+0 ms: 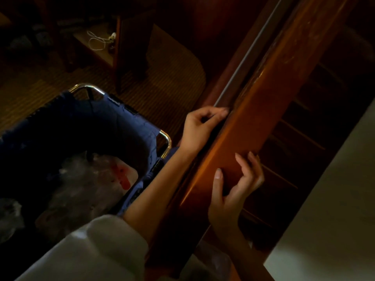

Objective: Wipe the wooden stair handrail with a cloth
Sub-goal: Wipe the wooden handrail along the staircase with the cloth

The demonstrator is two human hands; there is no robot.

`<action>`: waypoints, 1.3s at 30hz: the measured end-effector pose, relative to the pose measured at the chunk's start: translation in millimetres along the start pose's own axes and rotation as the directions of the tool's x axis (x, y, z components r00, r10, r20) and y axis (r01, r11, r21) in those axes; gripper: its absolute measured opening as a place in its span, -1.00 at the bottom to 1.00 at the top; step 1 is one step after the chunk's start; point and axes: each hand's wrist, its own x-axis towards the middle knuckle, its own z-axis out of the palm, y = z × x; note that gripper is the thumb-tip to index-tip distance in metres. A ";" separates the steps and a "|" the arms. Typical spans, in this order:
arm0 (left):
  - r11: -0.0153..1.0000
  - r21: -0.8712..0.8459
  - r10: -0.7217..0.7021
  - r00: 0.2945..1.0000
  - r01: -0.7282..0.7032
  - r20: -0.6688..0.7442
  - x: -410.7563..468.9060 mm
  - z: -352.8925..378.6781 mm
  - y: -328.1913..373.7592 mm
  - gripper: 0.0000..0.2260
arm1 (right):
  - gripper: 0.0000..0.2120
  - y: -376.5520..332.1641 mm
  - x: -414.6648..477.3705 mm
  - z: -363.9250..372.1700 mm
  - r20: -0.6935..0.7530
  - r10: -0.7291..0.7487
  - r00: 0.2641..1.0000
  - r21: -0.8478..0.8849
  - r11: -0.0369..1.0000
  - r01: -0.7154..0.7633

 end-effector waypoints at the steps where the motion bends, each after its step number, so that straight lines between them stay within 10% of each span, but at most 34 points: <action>1: 1.000 -0.002 -0.017 1.000 0.017 -0.003 -9.6 -5.3 -5.1 -0.92 | -0.56 -0.7 0.4 0.4 -0.013 0.019 1.000 0.038 0.999 -0.018; 28: 0.991 0.109 -0.078 0.997 0.075 0.022 -45.6 -31.8 -11.0 -0.82 | -0.50 -9.1 53.5 5.9 -0.054 0.018 0.998 -0.015 1.000 -0.019; 39: 0.996 0.076 0.049 0.997 -0.053 0.056 98.1 49.0 55.2 -0.84 | -0.49 -9.0 53.7 6.7 -0.087 0.017 0.996 -0.085 0.996 -0.025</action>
